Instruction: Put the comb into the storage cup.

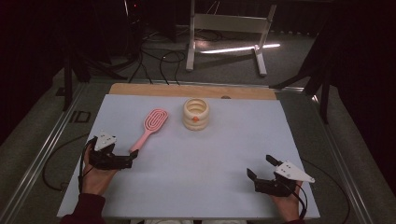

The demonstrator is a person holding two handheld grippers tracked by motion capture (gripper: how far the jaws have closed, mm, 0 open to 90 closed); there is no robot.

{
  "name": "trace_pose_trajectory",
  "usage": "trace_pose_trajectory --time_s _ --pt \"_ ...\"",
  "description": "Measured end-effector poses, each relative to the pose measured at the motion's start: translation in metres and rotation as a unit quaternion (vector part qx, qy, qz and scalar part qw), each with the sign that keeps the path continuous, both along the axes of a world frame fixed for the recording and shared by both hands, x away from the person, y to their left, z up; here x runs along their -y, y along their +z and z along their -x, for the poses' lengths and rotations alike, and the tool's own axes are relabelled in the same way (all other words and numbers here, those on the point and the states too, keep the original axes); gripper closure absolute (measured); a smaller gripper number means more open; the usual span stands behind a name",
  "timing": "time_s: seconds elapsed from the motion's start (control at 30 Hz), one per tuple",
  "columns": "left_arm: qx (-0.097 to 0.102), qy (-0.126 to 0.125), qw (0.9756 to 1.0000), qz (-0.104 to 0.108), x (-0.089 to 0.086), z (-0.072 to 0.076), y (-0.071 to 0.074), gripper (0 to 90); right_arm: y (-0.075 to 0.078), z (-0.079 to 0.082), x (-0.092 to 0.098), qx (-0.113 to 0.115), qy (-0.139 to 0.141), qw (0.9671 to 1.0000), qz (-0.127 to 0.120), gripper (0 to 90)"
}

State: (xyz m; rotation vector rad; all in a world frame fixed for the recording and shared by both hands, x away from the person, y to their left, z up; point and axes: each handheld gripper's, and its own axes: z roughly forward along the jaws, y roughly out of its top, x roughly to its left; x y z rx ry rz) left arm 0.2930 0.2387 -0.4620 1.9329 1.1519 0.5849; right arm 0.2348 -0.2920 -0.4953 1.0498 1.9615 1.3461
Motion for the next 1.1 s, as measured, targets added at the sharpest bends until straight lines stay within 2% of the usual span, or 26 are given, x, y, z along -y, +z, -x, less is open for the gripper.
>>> trace_pose_trajectory --time_s 0.2,0.33,0.43,0.63,1.1 --pt "-0.004 0.002 1.0 -0.006 0.003 -0.005 0.001 0.2 0.0 0.0 0.0 -0.001 0.0 1.0 0.001 8.5" --pt "-0.016 0.003 0.9998 -0.011 0.005 -0.011 -0.001 0.2 0.0 0.0 0.0 -0.001 0.0 1.0 0.001 8.5" --pt "-0.018 0.002 0.9997 -0.014 0.005 -0.012 -0.001 0.2 0.0 -0.001 0.0 -0.001 0.0 1.0 0.001 8.5" --pt "-0.033 0.002 0.999 -0.029 0.01 -0.018 -0.001 0.2 -0.001 -0.001 0.0 -0.001 0.0 1.0 0.0 8.5" --pt "-0.04 0.006 0.9982 -0.045 0.015 -0.029 0.0 0.2 0.0 -0.001 0.001 0.002 -0.001 1.0 -0.002 8.5"
